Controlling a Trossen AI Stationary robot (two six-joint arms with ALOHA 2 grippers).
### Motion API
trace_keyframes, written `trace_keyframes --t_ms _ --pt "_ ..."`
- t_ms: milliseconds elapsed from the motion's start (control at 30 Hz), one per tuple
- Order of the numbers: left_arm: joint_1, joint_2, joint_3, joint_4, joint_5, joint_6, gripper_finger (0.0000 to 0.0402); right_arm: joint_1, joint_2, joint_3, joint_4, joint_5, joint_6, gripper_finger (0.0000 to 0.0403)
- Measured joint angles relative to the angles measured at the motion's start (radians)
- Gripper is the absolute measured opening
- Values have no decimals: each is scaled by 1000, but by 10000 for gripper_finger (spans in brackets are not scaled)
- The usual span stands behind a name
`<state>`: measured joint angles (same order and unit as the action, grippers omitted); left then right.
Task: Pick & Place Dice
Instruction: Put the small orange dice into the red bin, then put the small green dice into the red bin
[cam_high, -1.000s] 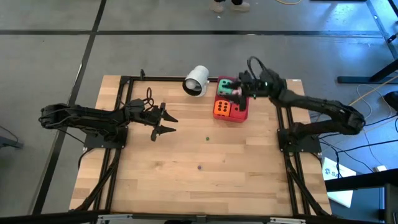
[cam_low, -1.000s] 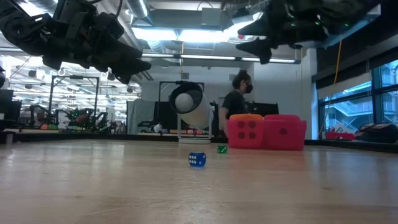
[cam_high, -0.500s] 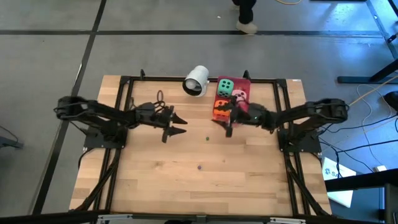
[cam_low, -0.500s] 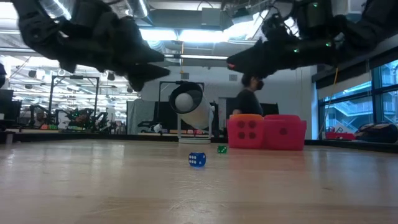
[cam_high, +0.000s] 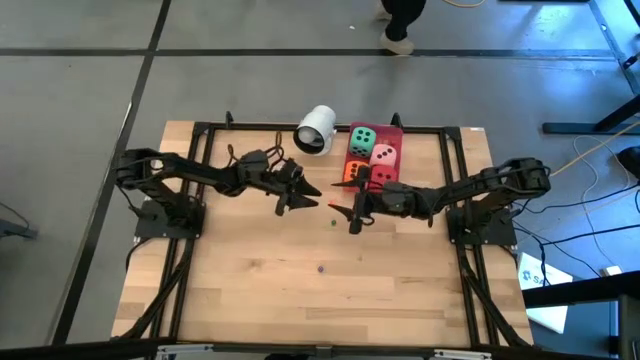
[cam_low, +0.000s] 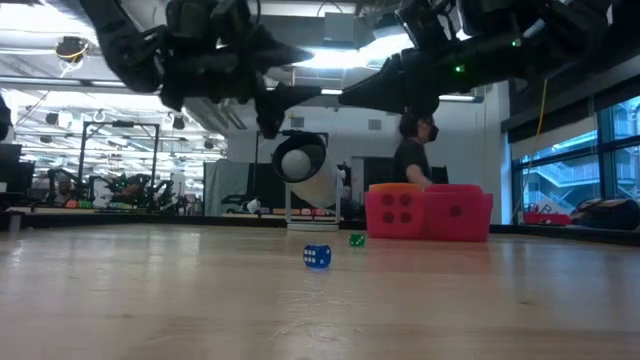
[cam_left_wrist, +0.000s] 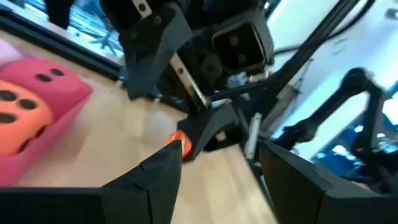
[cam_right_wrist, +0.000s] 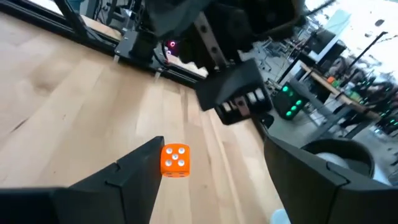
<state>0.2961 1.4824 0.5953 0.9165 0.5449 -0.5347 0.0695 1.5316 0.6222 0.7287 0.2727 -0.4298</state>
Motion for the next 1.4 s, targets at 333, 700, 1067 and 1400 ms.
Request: trace_keyframes --t_ms 333,700,1067,1400 --pt "23 45 46 -9 42 -70 210 53 0 36 1 79 -111 274" --pt "20 63 45 -7 9 -90 210 51 9 85 -7 51 -189 274" --pt "19 63 46 -7 29 -57 210 44 35 98 -44 81 -164 274" --pt "26 63 45 -38 32 113 210 71 21 98 -94 199 -101 274"
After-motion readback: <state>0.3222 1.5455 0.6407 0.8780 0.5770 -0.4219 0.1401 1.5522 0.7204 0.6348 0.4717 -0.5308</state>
